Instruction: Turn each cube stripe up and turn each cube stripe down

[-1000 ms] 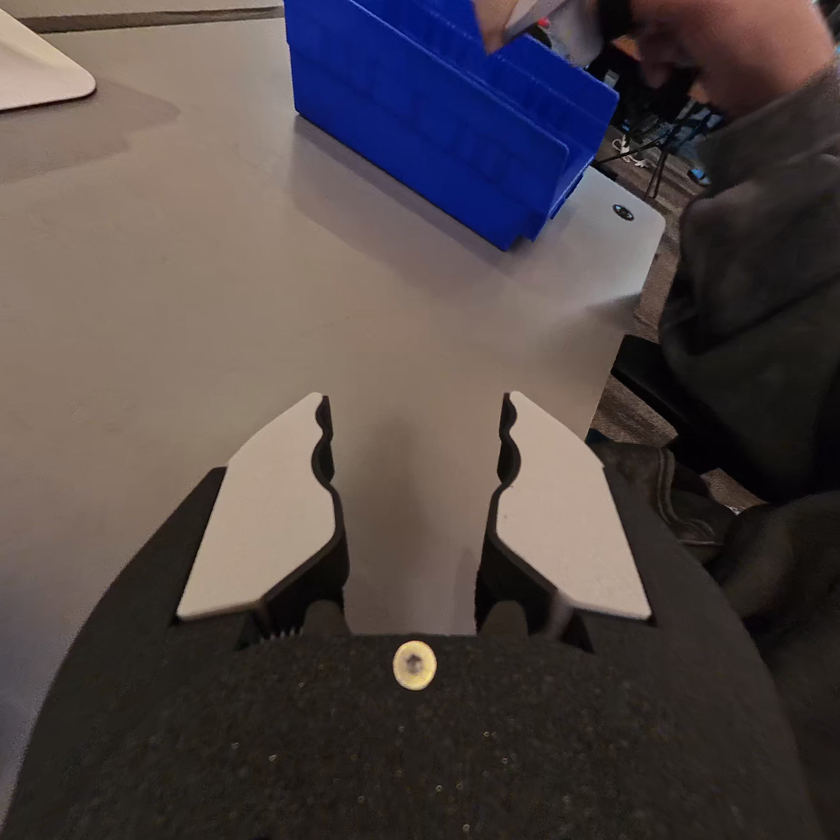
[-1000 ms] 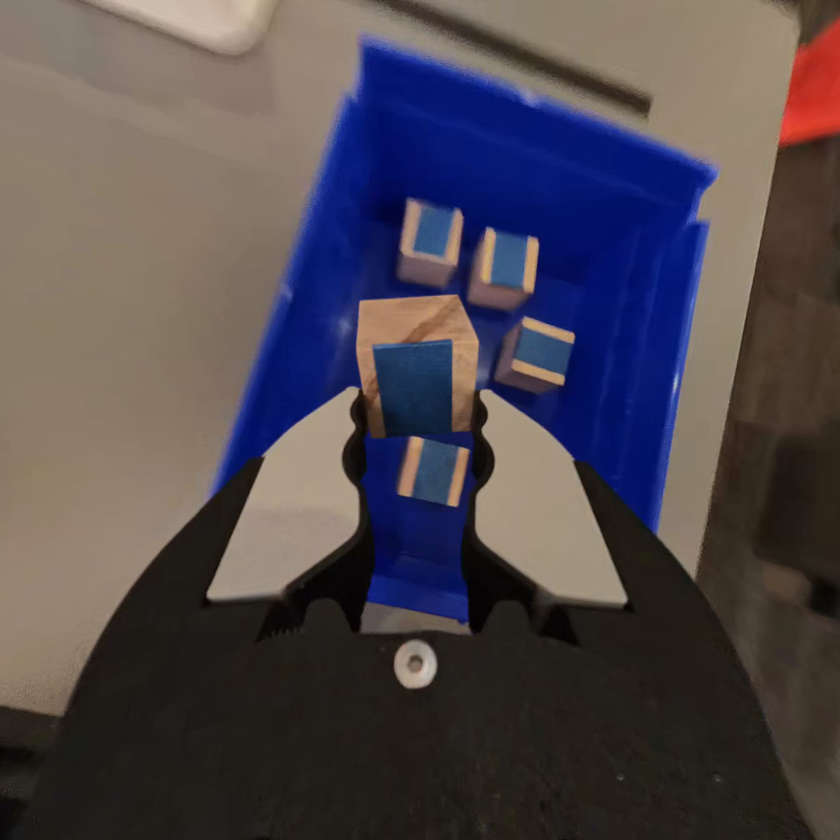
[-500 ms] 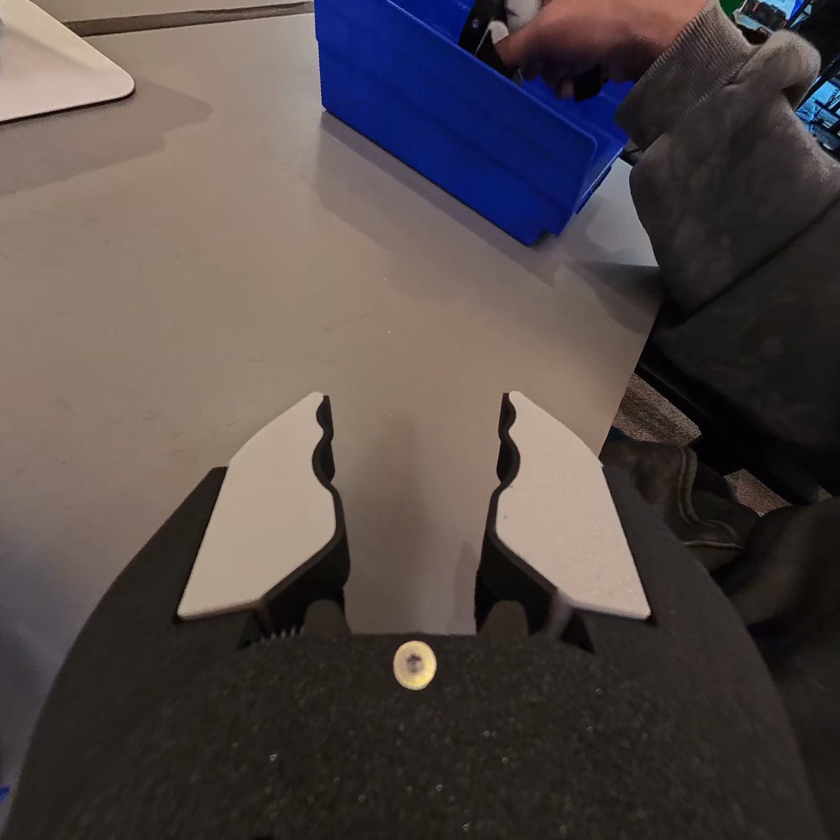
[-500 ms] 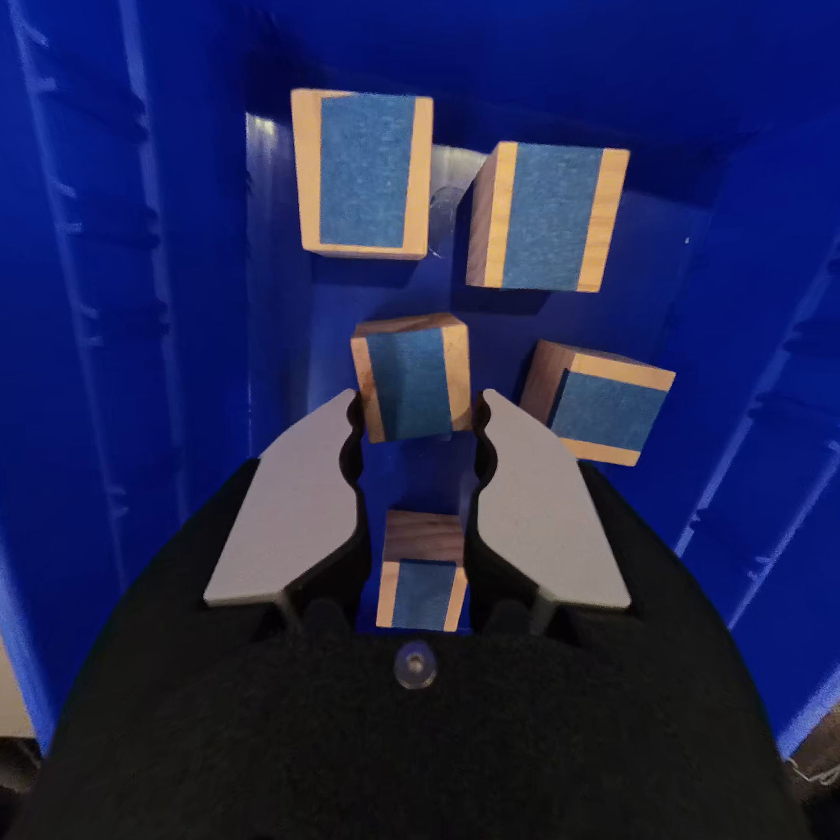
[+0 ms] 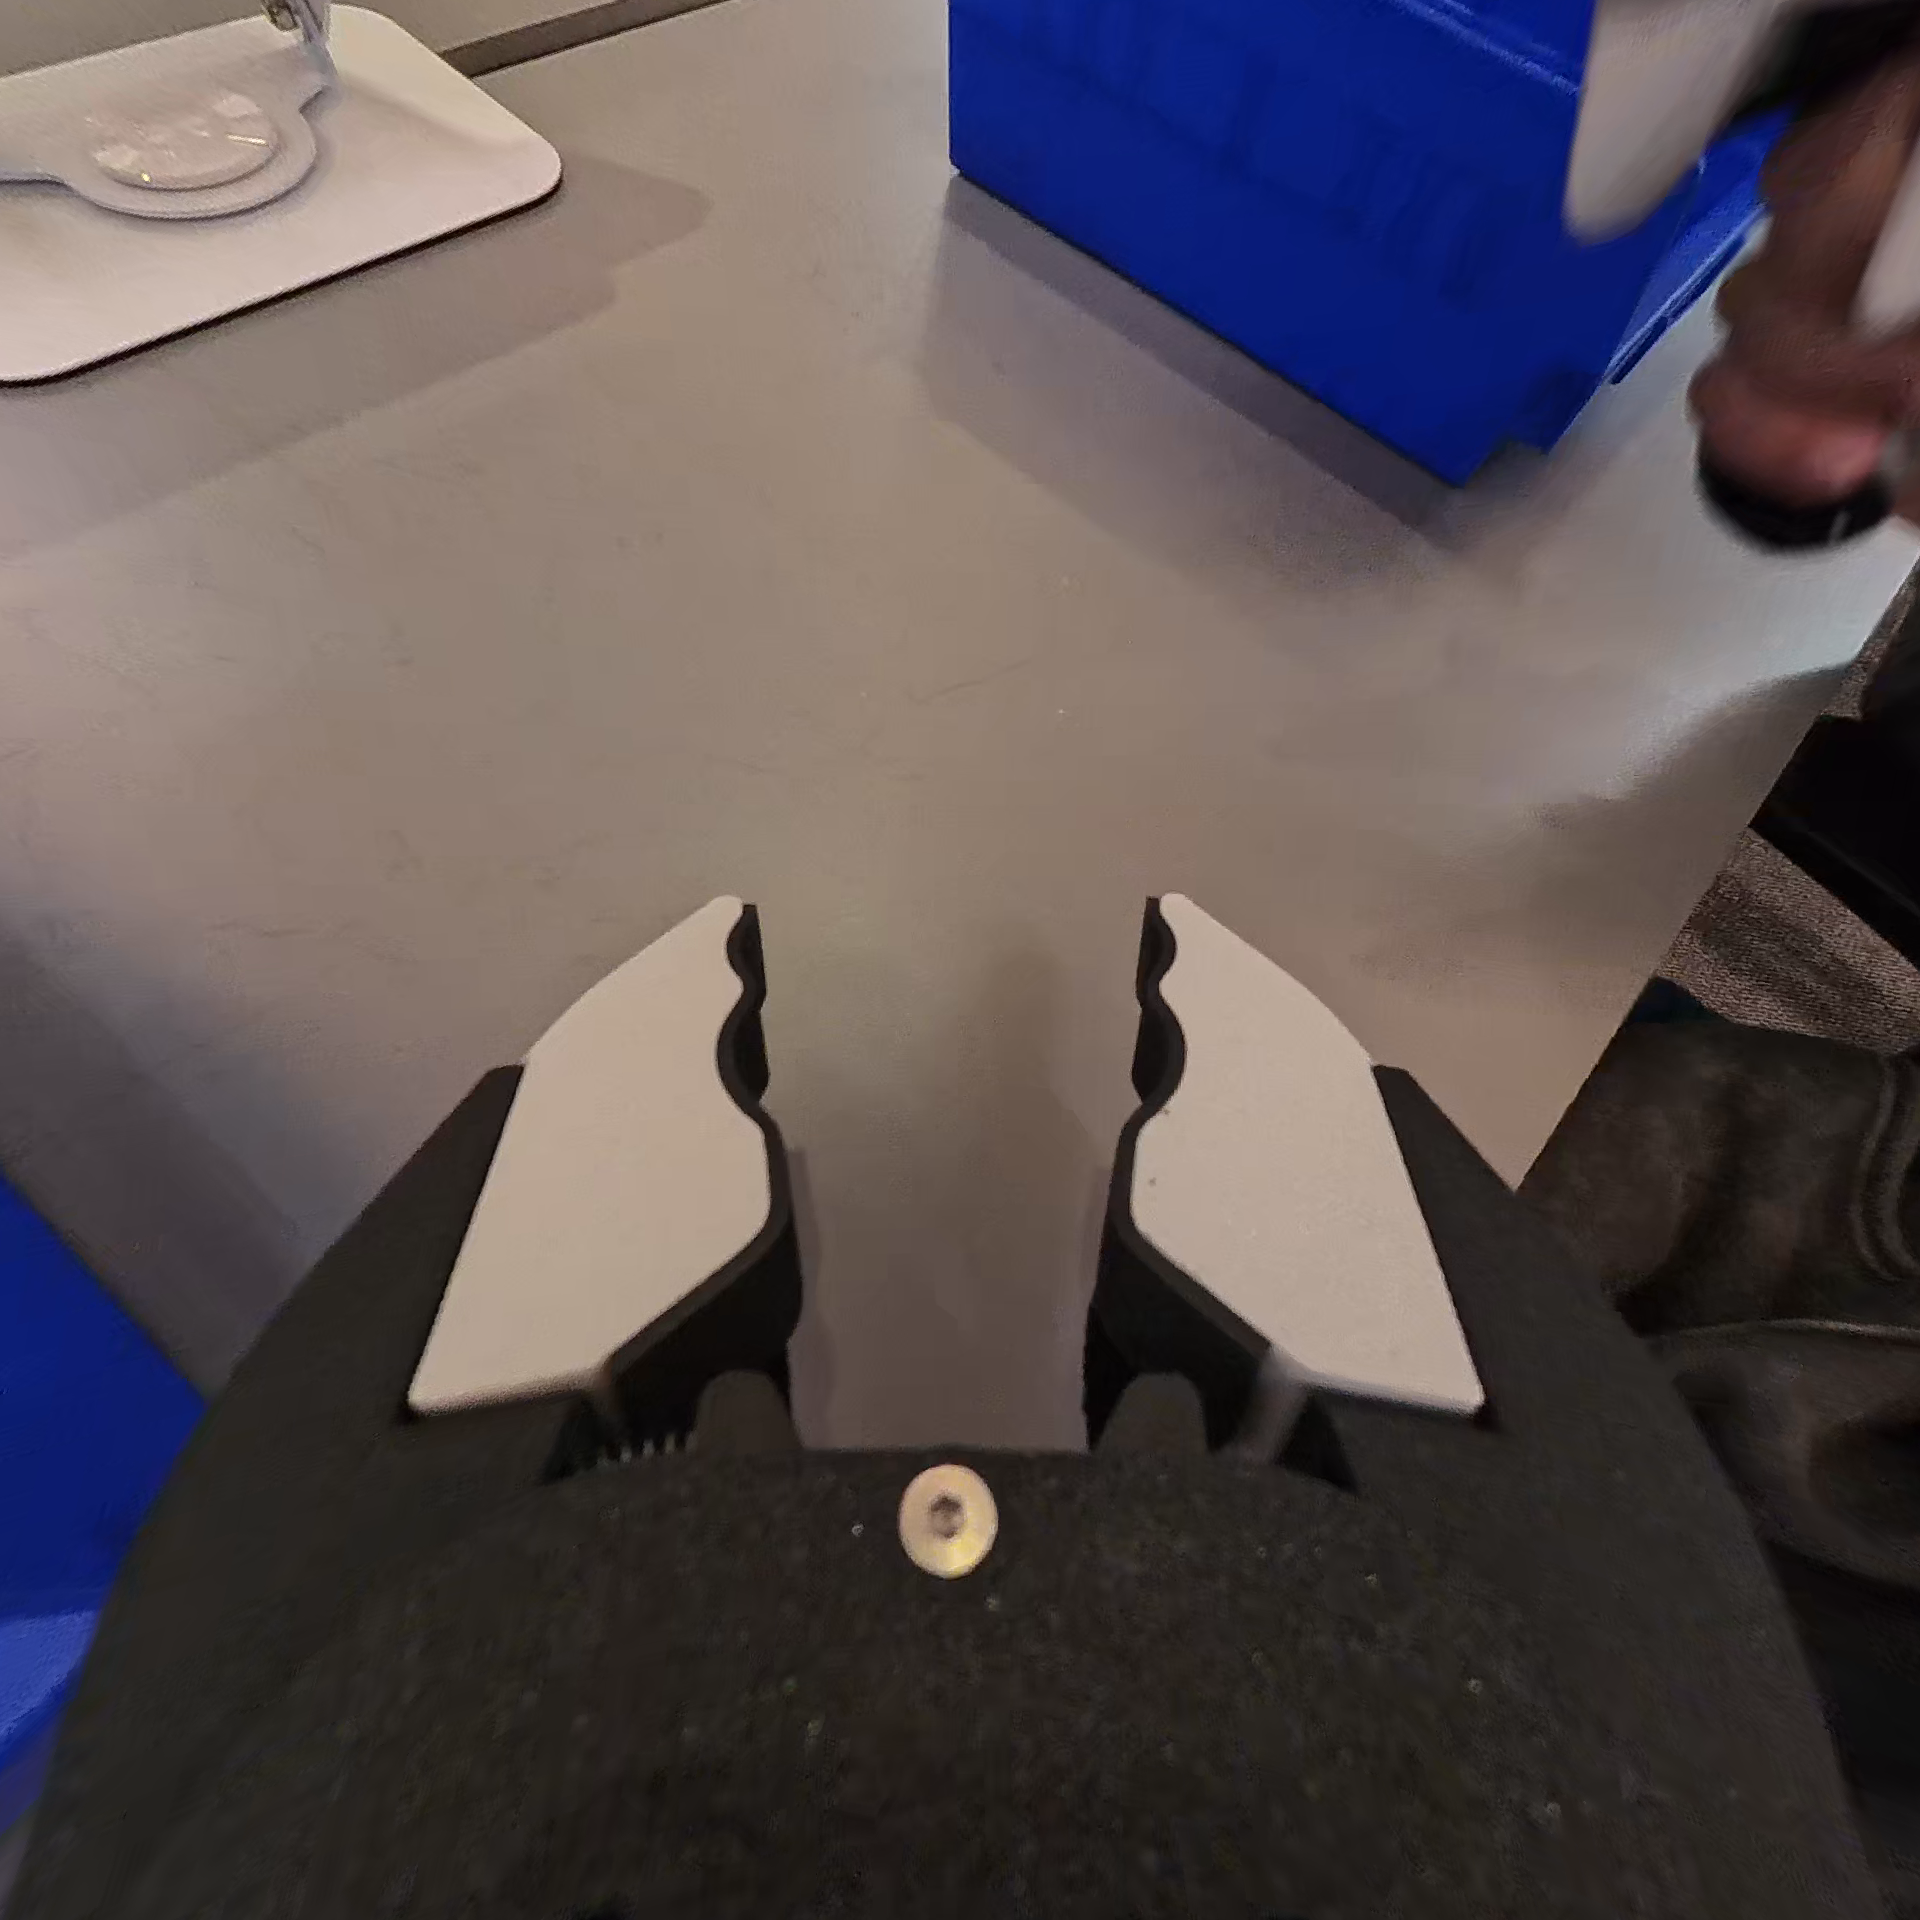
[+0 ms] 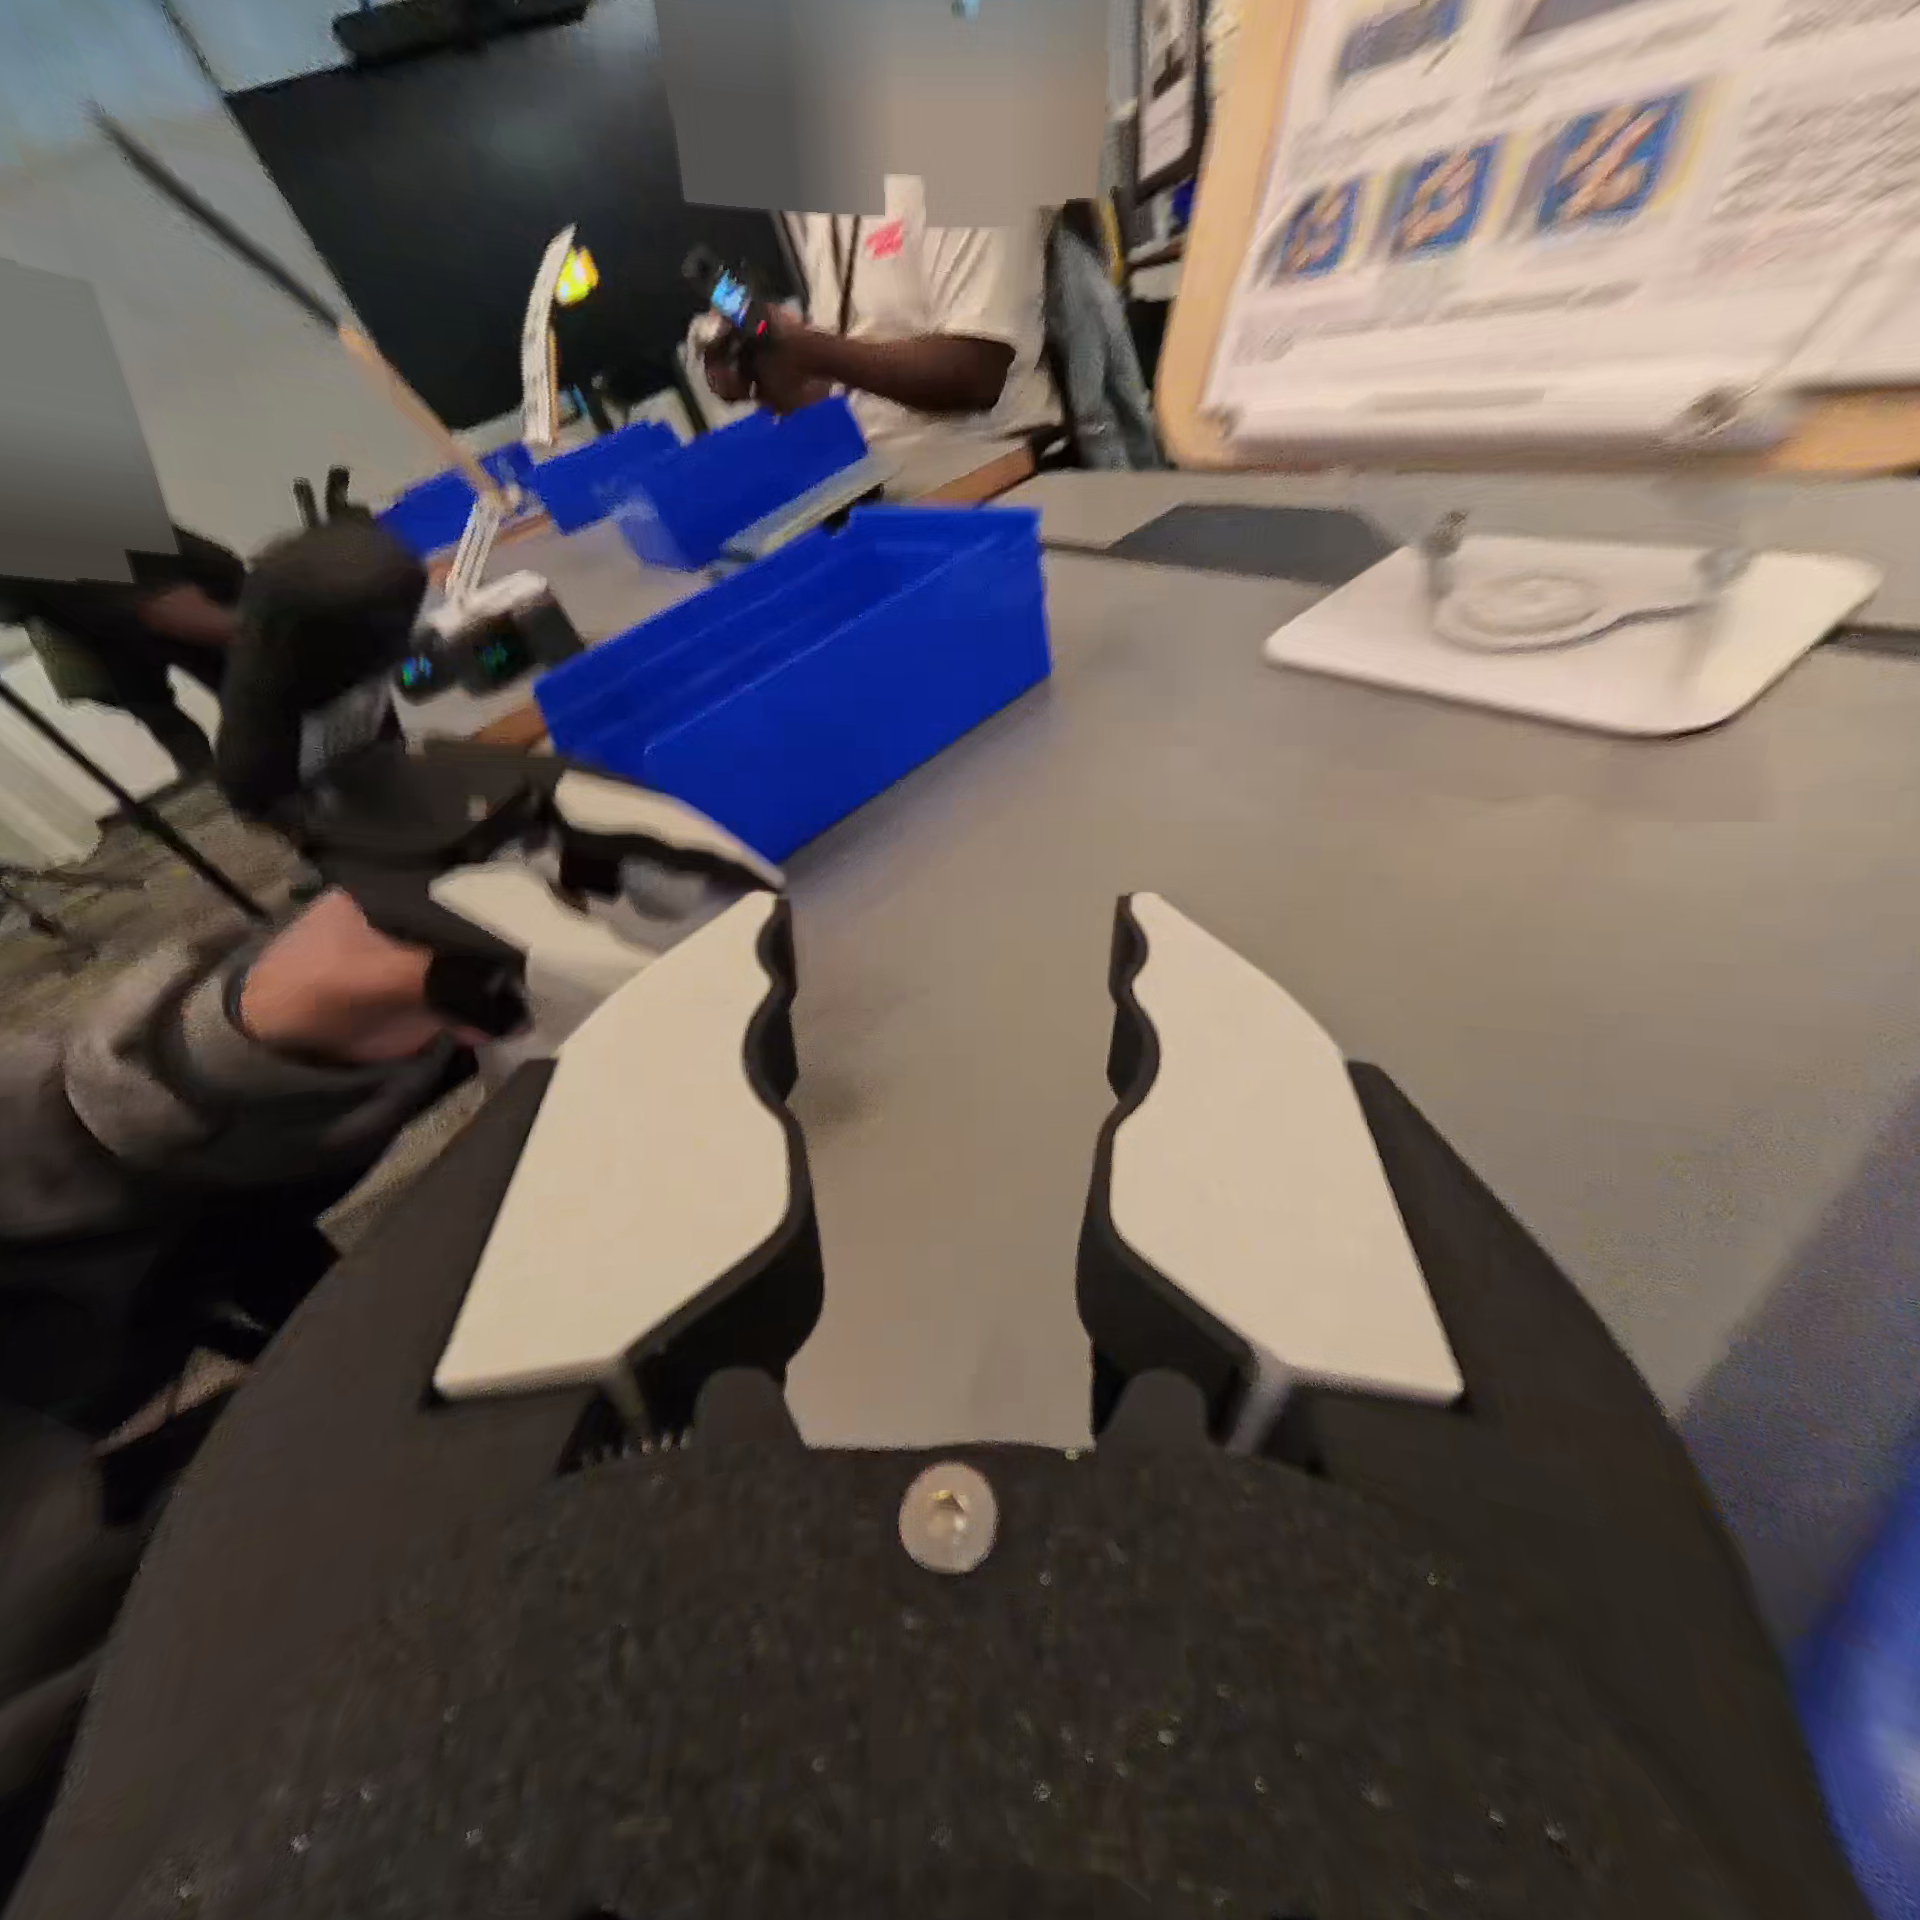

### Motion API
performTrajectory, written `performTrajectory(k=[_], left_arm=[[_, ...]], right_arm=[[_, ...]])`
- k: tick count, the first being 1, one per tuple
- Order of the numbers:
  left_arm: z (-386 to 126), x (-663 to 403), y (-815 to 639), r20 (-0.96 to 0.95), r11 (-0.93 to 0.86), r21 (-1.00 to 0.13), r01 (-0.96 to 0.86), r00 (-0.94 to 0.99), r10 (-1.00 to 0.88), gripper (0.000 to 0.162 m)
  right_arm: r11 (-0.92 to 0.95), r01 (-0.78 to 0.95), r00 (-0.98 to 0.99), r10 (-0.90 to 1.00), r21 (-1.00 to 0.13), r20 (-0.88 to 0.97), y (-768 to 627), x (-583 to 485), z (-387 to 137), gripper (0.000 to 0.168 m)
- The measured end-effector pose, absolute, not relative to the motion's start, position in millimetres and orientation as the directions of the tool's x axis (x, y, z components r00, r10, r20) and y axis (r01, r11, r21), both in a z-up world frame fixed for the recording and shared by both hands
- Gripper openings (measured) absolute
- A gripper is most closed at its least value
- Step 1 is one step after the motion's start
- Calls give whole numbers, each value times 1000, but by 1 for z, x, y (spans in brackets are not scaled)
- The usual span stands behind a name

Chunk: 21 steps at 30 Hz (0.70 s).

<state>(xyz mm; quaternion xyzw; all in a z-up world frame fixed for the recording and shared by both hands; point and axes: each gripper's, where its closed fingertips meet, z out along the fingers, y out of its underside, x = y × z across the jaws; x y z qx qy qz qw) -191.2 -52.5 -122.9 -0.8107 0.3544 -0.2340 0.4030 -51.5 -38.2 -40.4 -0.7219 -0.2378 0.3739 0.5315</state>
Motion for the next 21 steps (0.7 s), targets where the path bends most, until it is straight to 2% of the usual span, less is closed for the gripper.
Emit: performTrajectory(k=[6, 15, 18, 21], left_arm=[[-124, -191, -55, 49, -402, -815, -417, 643, -764, 68], [-124, -188, -62, 89, -431, -800, -418, 628, -773, 70], [-94, -202, -57, 83, -430, -813, -393, 652, -754, 70], [-40, -259, -16, 63, -437, -857, -274, 784, -617, 54]], right_arm=[[-311, 92, 626, 757, -946, -188, -64, -90, -93, 56], [-361, 90, 613, 754, -928, -234, -67, -96, -104, 54], [-375, 106, 621, 748, -921, -233, -67, -96, -107, 54], [-377, 116, 618, 752, -919, -230, -69, -98, -108, 54]])
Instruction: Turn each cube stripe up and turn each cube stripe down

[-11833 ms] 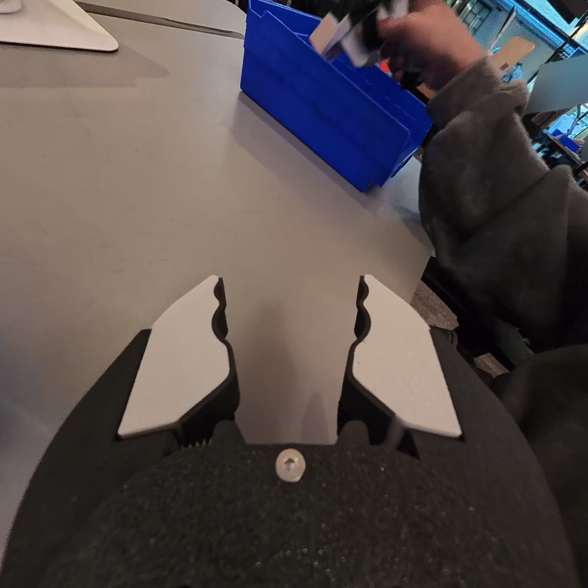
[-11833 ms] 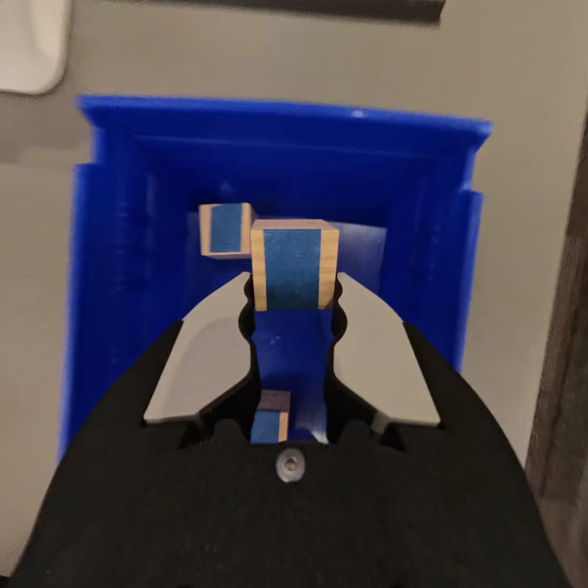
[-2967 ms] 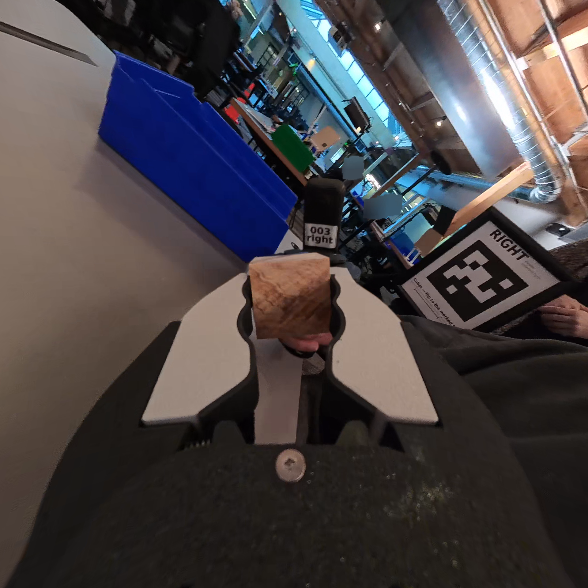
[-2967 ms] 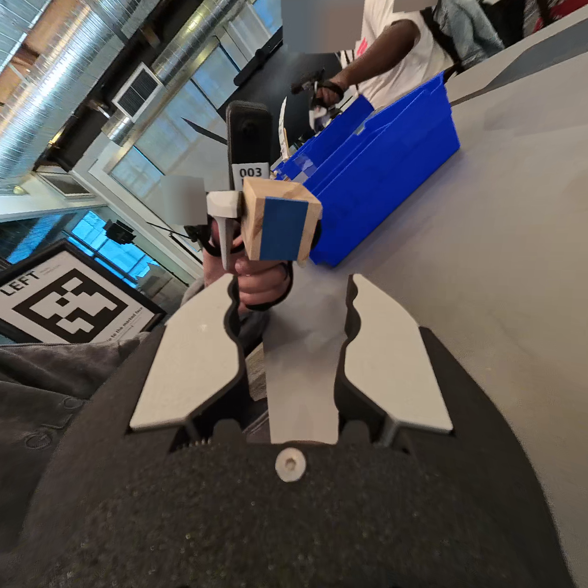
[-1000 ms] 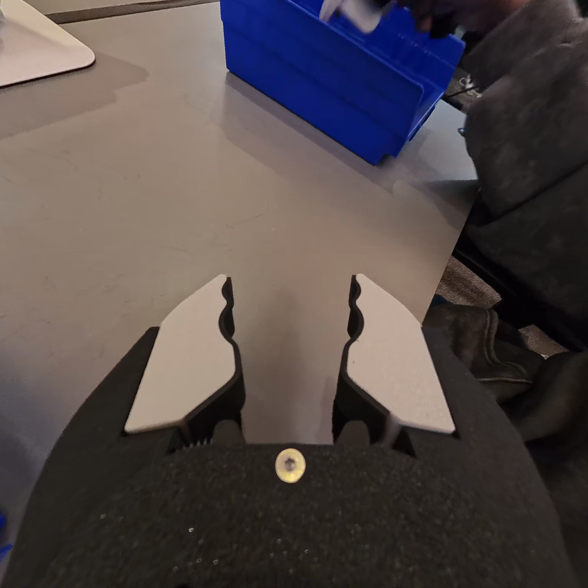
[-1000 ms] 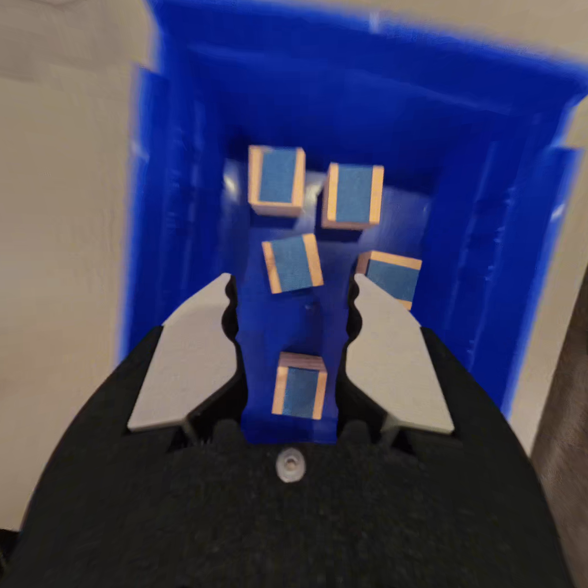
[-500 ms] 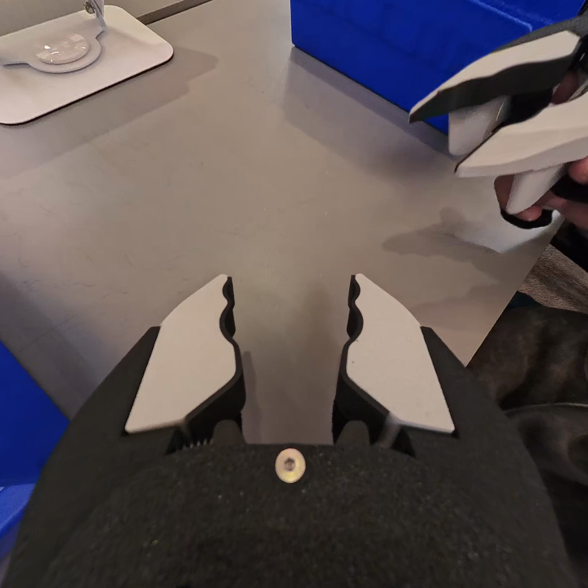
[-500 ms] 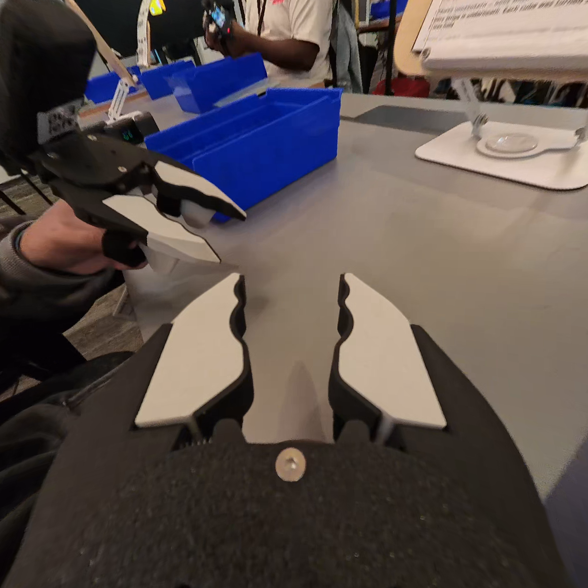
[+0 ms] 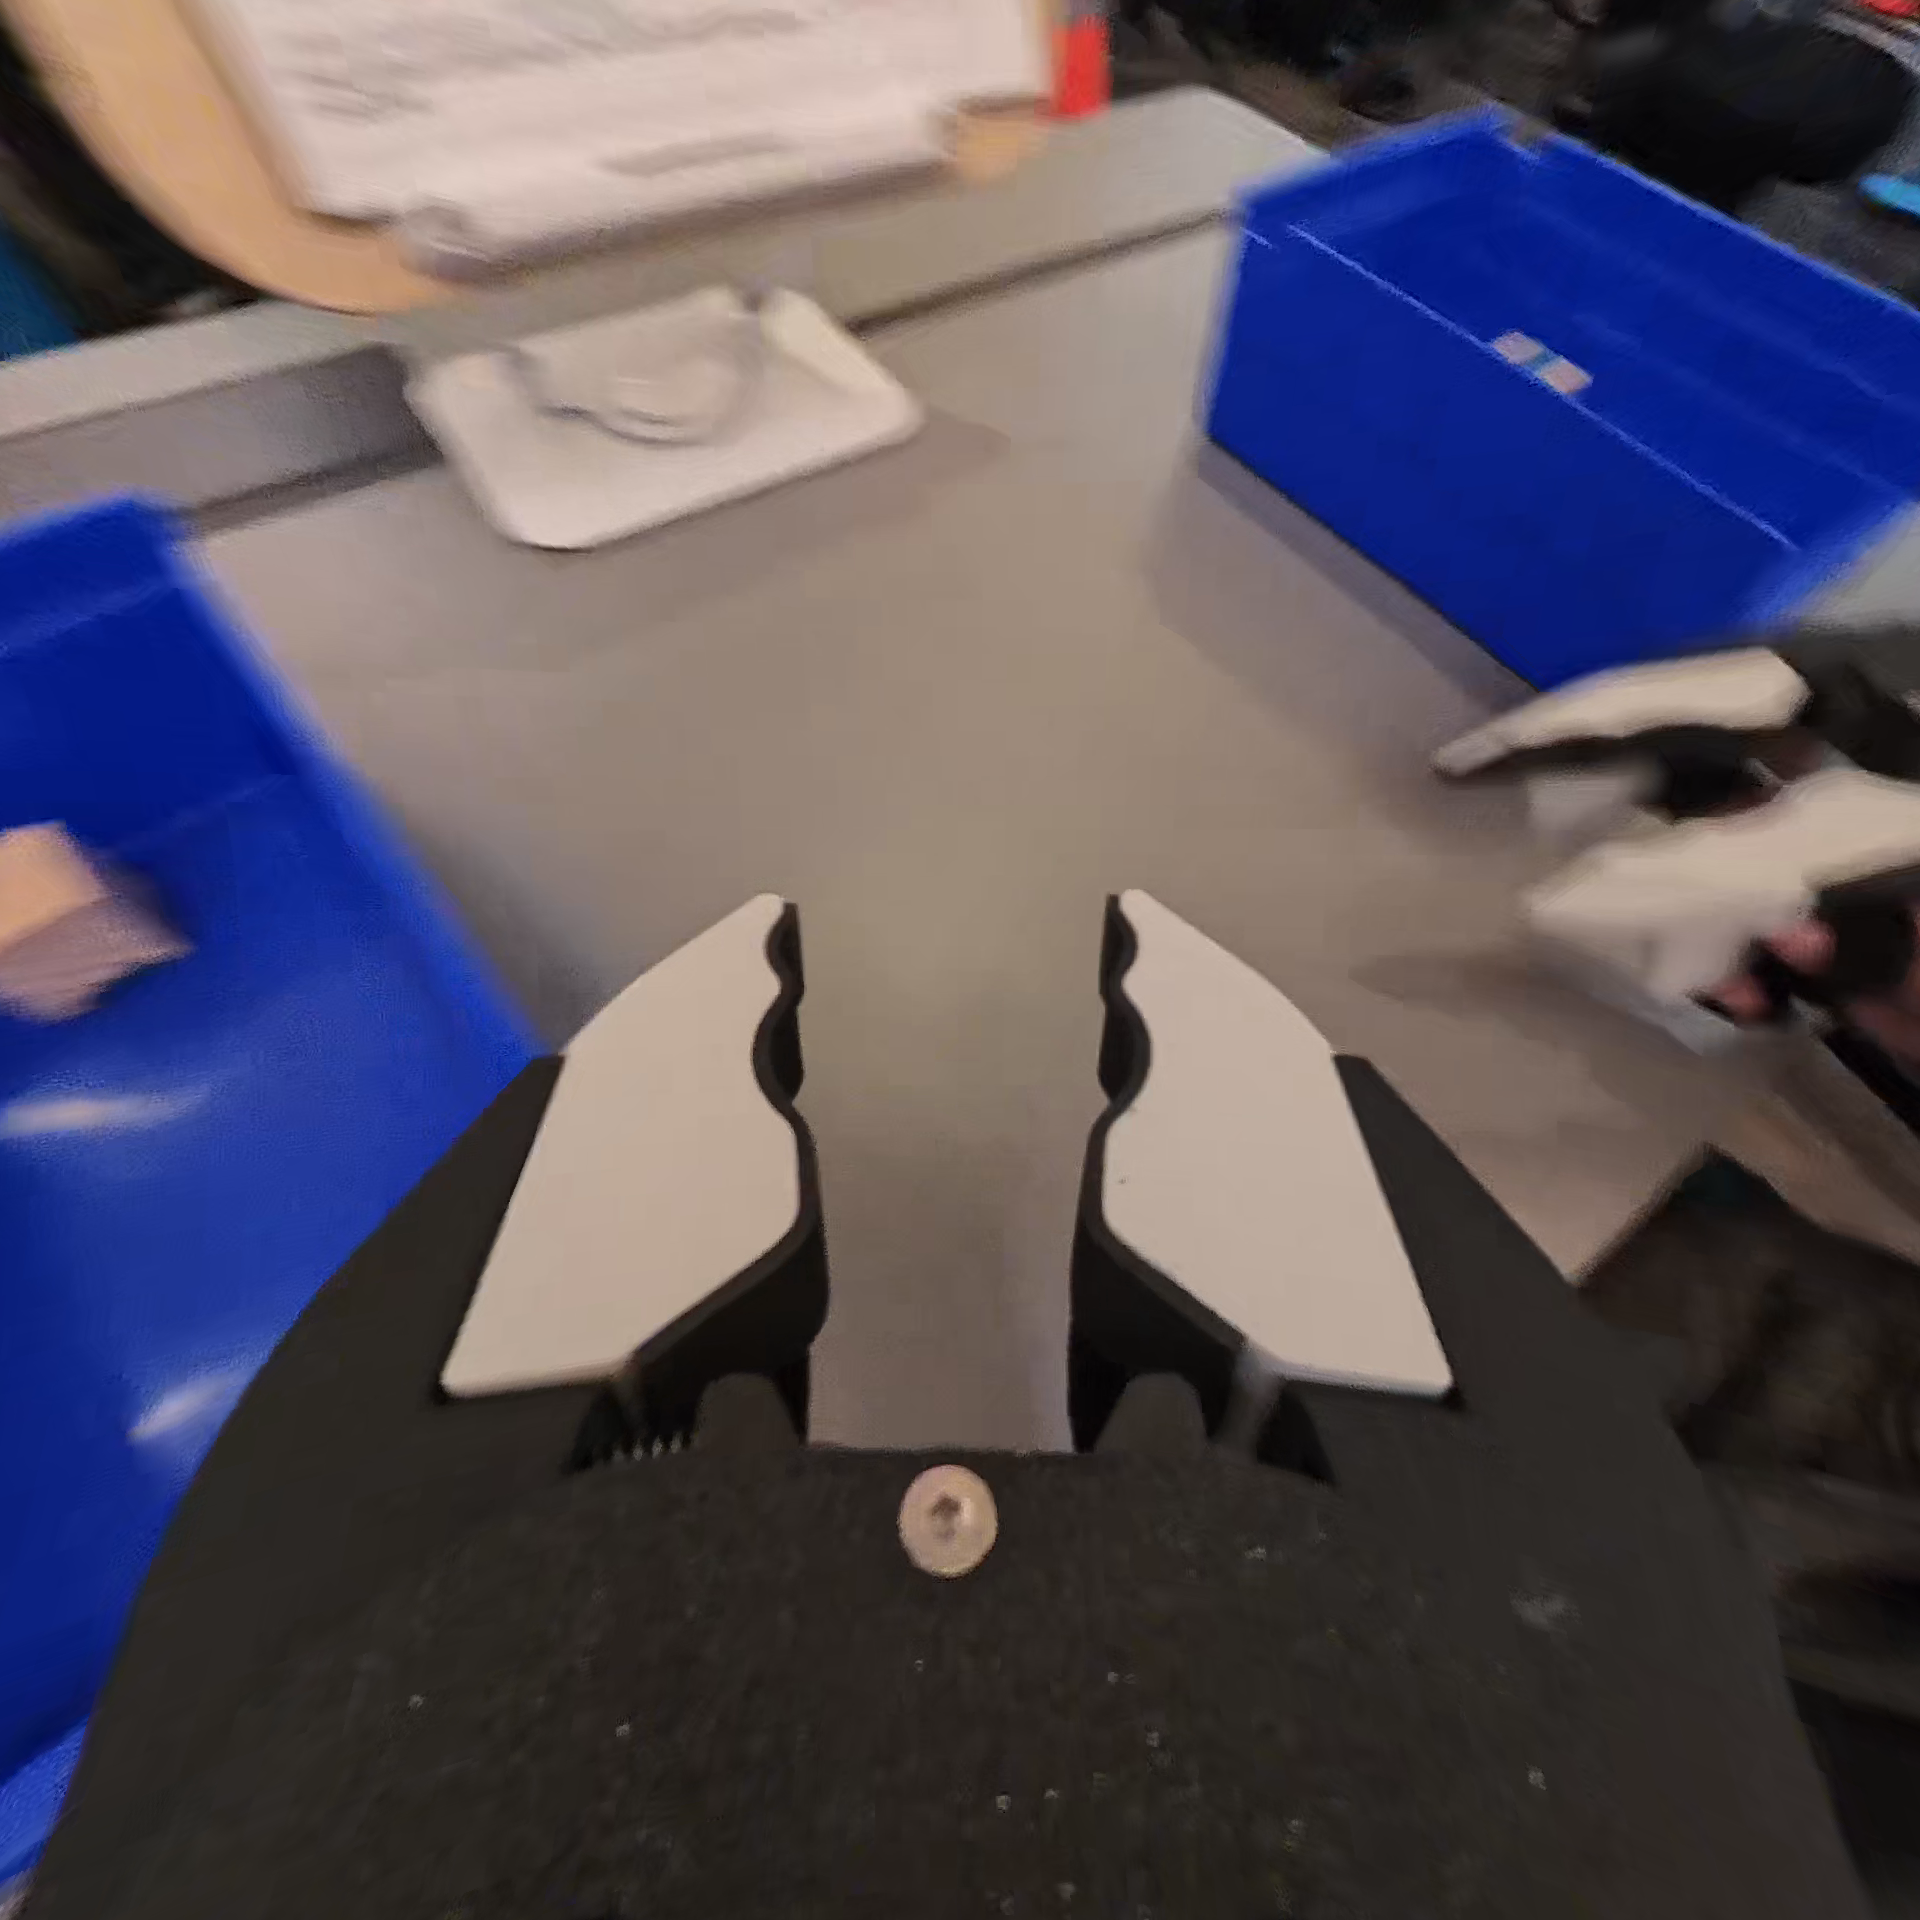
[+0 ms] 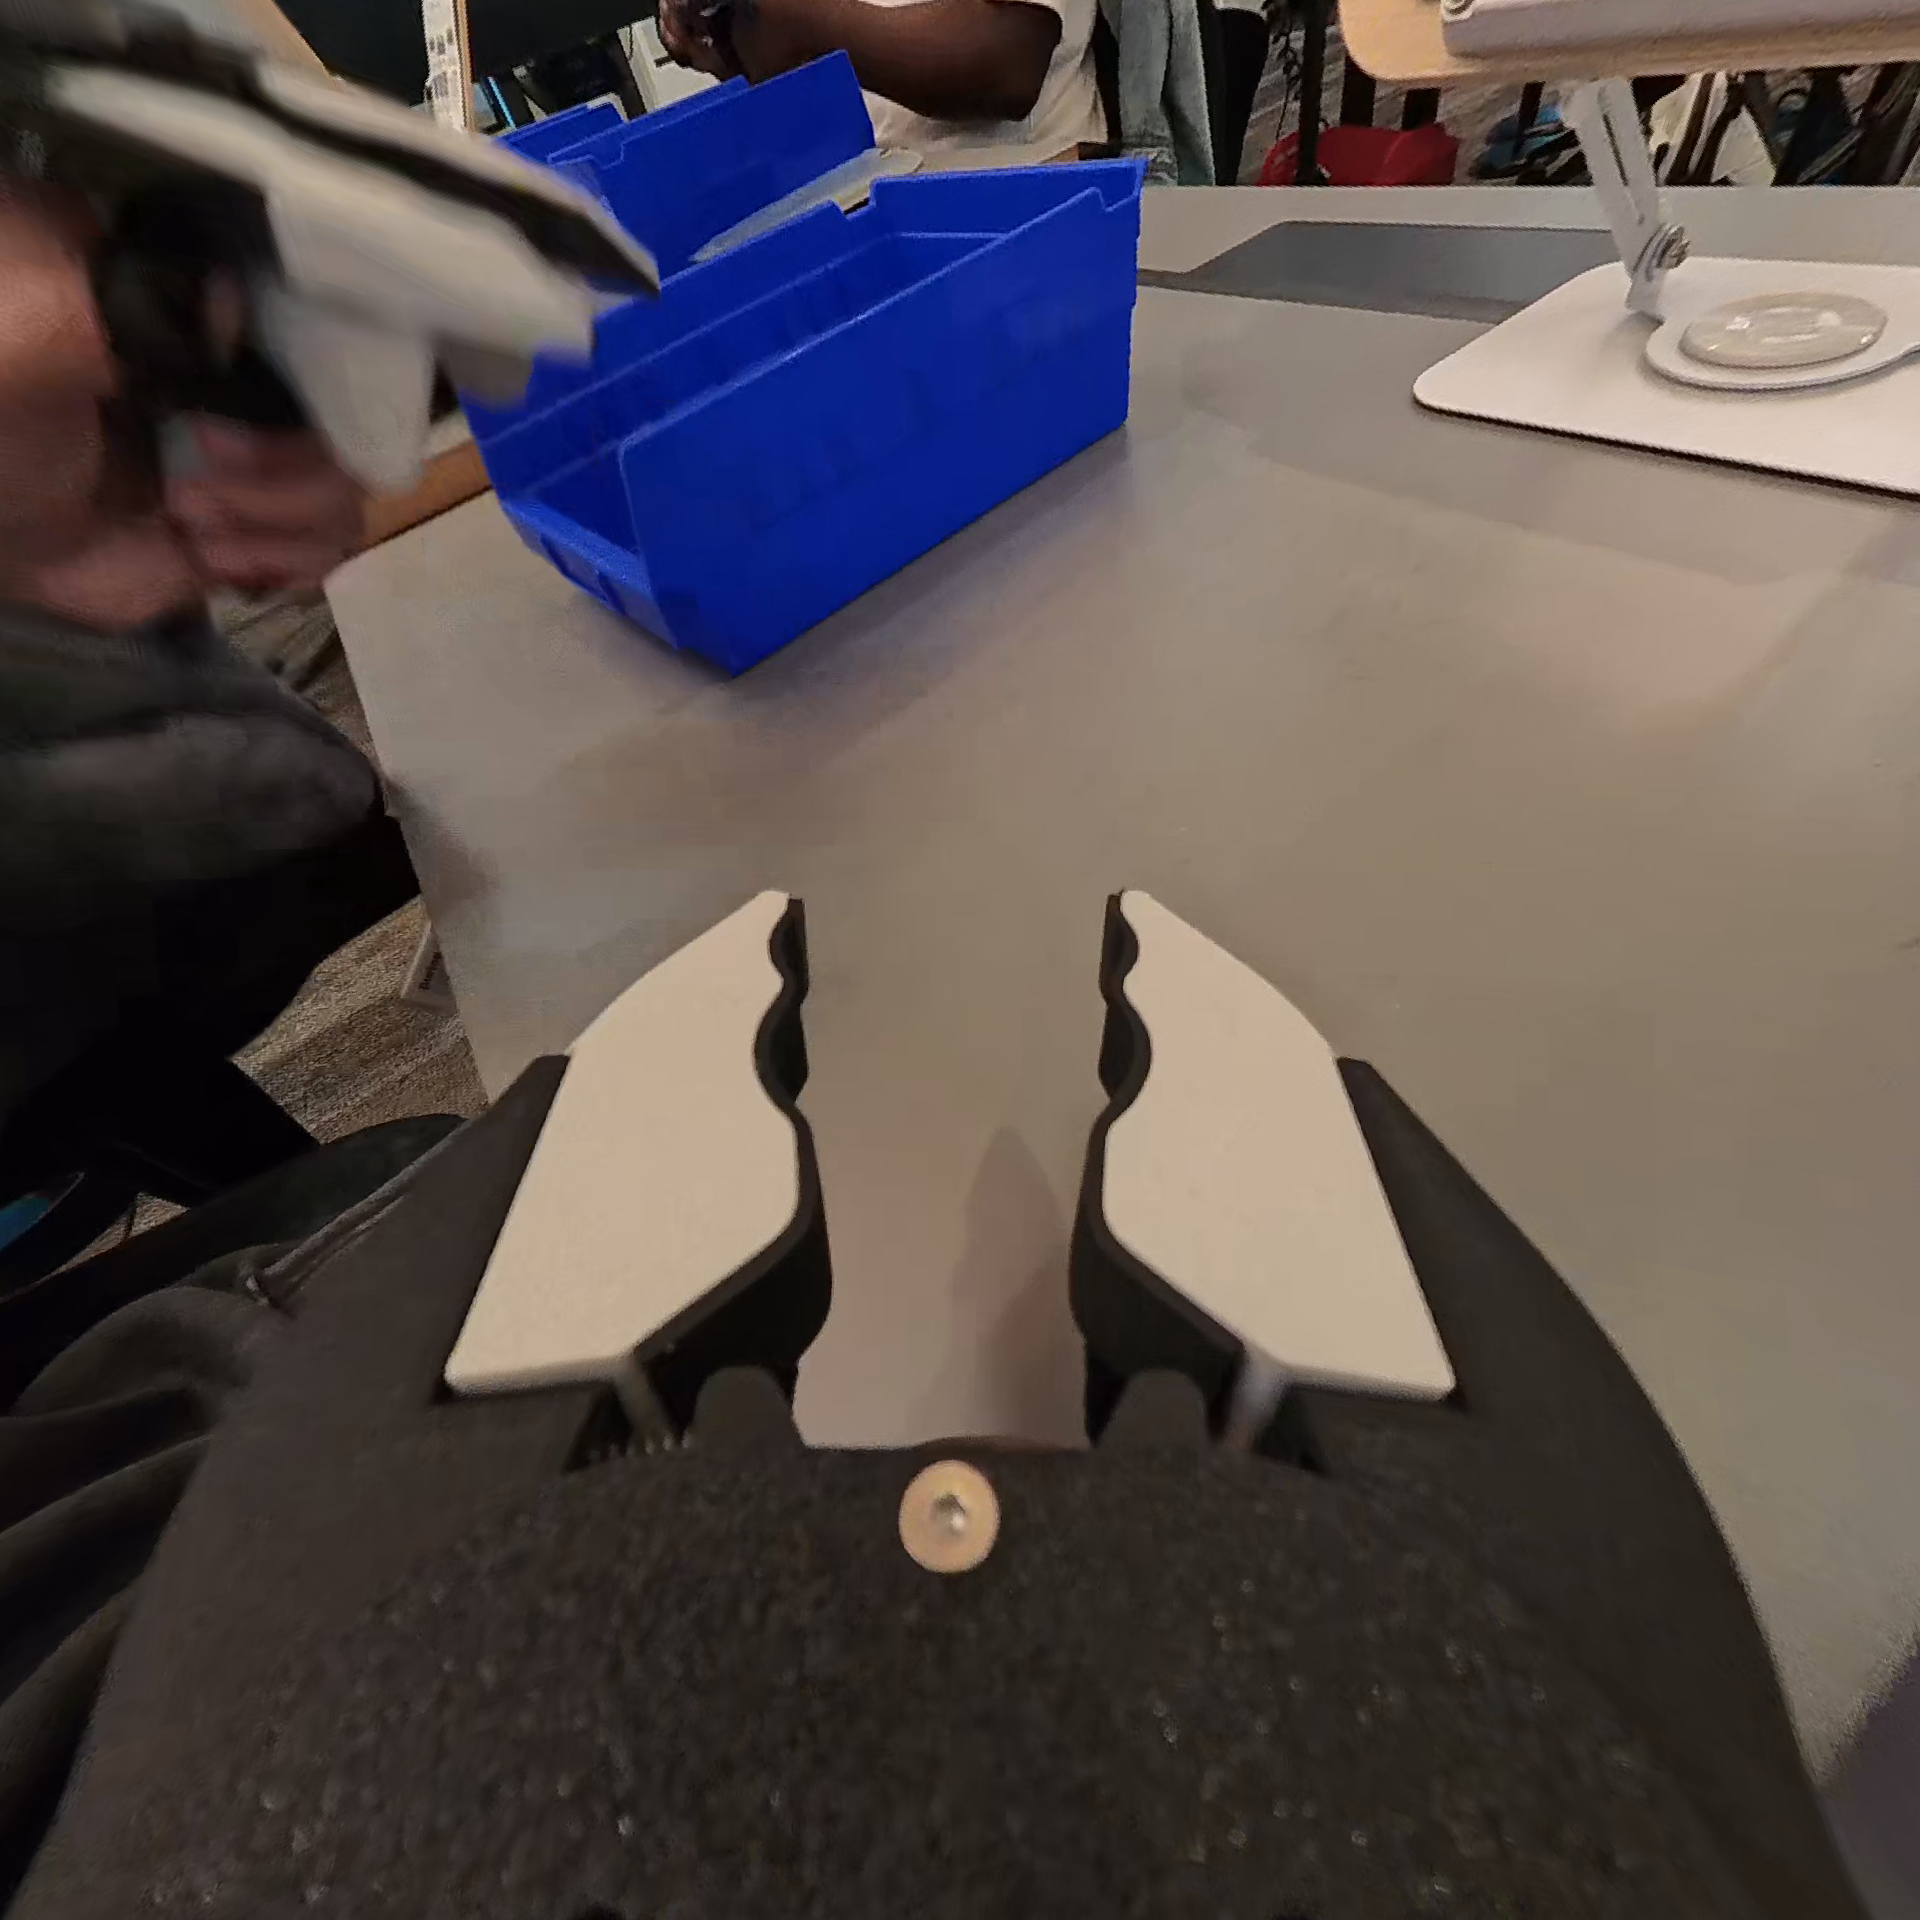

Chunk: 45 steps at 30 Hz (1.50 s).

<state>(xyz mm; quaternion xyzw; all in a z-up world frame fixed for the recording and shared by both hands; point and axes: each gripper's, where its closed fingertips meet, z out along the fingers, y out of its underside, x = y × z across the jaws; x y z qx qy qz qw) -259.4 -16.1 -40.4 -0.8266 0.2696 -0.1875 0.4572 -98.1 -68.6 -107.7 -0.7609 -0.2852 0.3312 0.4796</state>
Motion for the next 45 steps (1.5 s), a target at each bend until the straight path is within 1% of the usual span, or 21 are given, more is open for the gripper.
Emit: performTrajectory(k=[2, 4, 5, 7, 8, 10, 12, 16, 17, 18, 20, 22, 26, 28, 30, 33, 36, 38, 39, 41, 45], left_arm=[[-31, -310, 25, 52, -525, -813, -253, 866, -498, 55], [-45, -360, 72, 55, -665, -715, -214, 932, -359, 70], [-56, -377, 93, 84, -735, -654, -181, 948, -308, 74], [-83, -404, 133, 118, -834, -540, -113, 971, -208, 71], [-98, -419, 151, 89, -870, -485, -88, 985, -149, 73], [-124, -440, 178, 55, -920, -391, -40, 996, -67, 70], [-145, -449, 193, 58, -954, -300, 15, 998, -2, 73], [-169, -458, 210, 4, -976, -216, 37, 999, 37, 66], [-174, -455, 210, 25, -980, -195, 39, 999, 35, 63], [-175, -450, 211, 66, -982, -185, 36, 998, 25, 45], [-171, -452, 208, 71, -981, -191, 28, 997, 15, 44], [-160, -454, 204, 74, -973, -233, -4, 997, -22, 44], [-105, -433, 183, 276, -904, -427, 6, 953, -125, 44], [-68, -405, 154, 376, -833, -552, -19, 887, -270, 44], [-39, -373, 112, 439, -769, -638, -35, 804, -401, 44], [-2, -303, 36, 511, -643, -765, -42, 567, -645, 44], [2, -233, -35, 583, -606, -795, -10, 264, -769, 44], [-10, -201, -57, 606, -613, -790, 12, 166, -778, 44], [-18, -190, -60, 617, -621, -783, 23, 148, -773, 44], [-31, -174, -63, 648, -651, -759, 6, 107, -754, 44], [-38, -154, -64, 703, -704, -711, 15, 37, -710, 44]], right_arm=[[-372, 138, 615, 759, -918, -214, -71, -101, -109, 54], [-354, 171, 614, 768, -919, -182, -74, -103, -112, 53], [-348, 190, 613, 772, -918, -166, -75, -105, -114, 53], [-336, 235, 610, 781, -912, -131, -78, -107, -120, 52], [-326, 257, 612, 784, -910, -108, -79, -107, -123, 51], [-311, 291, 612, 787, -904, -74, -81, -108, -127, 50], [-303, 310, 609, 791, -901, -56, -83, -109, -129, 50], [-299, 318, 605, 795, -900, -49, -83, -108, -129, 50], [-303, 318, 604, 795, -898, -54, -83, -108, -130, 50], [-308, 317, 603, 795, -897, -59, -82, -107, -131, 49], [-323, 312, 608, 790, -893, -73, -81, -104, -133, 49], [-334, 301, 609, 788, -893, -89, -81, -102, -132, 49], [-339, 284, 614, 782, -897, -102, -79, -99, -130, 48], [-349, 260, 610, 782, -900, -127, -79, -99, -128, 48], [-373, 211, 585, 789, -904, -189, -80, -103, -123, 49], [-443, 85, 502, 792, -892, -346, -82, -114, -109, 51], [-594, -106, 284, 751, -798, -597, -88, -134, -83, 58], [-681, -196, 111, 699, -705, -706, -89, -147, -65, 63], [-706, -213, 57, 681, -676, -730, -88, -153, -60, 63], [-719, -227, 26, 670, -657, -742, -83, -163, -60, 63], [-697, -229, 24, 694, -679, -720, -83, -177, -62, 58]])
